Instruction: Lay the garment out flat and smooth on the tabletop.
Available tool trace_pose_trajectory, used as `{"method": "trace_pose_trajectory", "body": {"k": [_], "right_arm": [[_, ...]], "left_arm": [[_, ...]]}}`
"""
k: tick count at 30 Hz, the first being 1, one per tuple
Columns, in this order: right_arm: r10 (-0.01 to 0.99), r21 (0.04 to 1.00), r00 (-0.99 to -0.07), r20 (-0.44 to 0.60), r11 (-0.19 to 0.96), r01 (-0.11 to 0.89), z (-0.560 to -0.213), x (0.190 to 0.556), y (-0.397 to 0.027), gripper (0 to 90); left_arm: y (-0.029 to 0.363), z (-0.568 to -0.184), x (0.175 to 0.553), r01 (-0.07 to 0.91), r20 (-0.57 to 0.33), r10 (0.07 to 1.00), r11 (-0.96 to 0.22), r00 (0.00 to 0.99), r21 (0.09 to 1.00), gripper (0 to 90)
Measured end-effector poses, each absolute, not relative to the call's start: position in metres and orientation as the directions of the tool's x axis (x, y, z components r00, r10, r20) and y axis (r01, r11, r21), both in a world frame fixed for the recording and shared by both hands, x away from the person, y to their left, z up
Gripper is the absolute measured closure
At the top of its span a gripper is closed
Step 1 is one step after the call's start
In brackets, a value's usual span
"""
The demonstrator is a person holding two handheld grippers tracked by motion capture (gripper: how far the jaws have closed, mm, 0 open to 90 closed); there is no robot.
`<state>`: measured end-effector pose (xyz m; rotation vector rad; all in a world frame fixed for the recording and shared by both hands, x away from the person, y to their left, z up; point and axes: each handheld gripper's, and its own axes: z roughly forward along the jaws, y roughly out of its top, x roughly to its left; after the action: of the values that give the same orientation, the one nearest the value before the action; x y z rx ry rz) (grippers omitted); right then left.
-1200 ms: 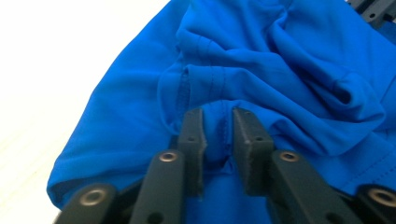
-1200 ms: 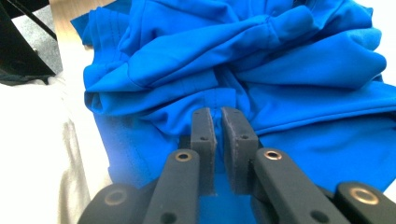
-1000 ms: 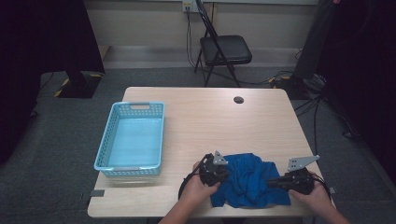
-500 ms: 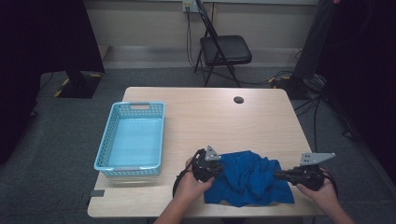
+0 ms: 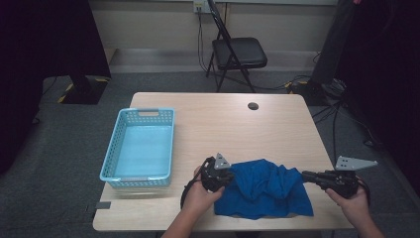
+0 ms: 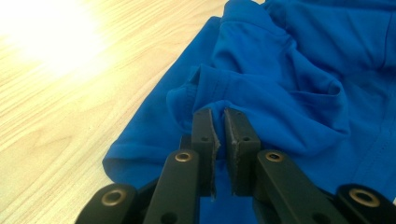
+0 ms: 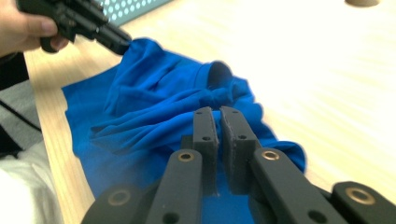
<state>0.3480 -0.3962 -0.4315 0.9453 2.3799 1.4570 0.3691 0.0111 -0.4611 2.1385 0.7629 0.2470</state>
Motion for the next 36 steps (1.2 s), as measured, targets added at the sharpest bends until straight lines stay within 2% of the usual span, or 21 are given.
{"method": "trace_pose_trajectory", "body": {"k": [6,14,23,31,36], "right_arm": [[0.644,0.869,-0.751,0.146,0.279,0.408,-0.421,0.35,-0.411,85.5],[0.691,0.857,-0.714,0.113,0.295,0.422,-0.409,0.354,-0.43,85.4],[0.759,0.797,-0.632,0.157,0.28,0.535,-0.44,0.362,-0.467,85.4],[0.787,0.755,-0.588,0.185,0.27,0.598,-0.463,0.365,-0.481,84.9],[0.8,0.754,-0.575,0.173,0.269,0.6,-0.465,0.363,-0.48,76.7]], "left_arm": [[0.014,-0.459,0.369,0.433,-0.08,0.601,-0.47,0.795,0.769,83.4],[0.023,-0.456,0.37,0.443,-0.076,0.625,-0.458,0.777,0.771,83.7],[0.031,-0.457,0.373,0.464,-0.087,0.646,-0.442,0.758,0.768,83.7],[0.031,-0.459,0.373,0.471,-0.094,0.645,-0.443,0.759,0.763,83.6],[0.03,-0.46,0.372,0.471,-0.091,0.644,-0.449,0.76,0.759,83.3]]}}
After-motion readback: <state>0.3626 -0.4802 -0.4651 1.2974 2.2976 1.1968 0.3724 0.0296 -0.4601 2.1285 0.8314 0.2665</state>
